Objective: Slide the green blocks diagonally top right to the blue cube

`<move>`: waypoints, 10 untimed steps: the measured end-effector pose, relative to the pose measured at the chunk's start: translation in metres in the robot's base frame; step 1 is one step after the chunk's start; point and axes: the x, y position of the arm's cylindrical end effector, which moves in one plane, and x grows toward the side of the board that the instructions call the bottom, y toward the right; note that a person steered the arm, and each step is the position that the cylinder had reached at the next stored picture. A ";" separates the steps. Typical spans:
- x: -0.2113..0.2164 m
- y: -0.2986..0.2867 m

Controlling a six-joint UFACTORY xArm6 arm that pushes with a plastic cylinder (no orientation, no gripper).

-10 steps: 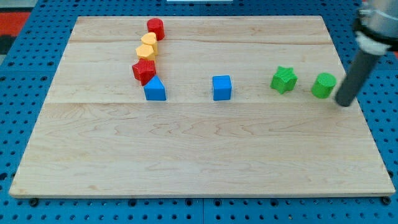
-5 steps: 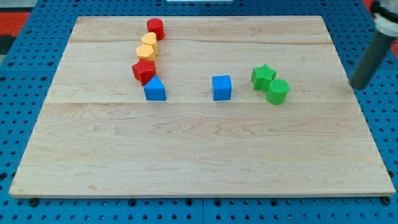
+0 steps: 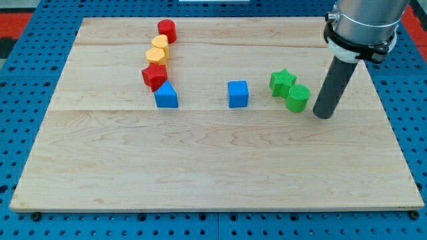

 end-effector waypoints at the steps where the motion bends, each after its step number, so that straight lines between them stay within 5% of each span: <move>1: -0.015 -0.047; 4: -0.104 -0.054; 7: -0.105 -0.061; 8: -0.083 -0.082; 10: -0.085 -0.225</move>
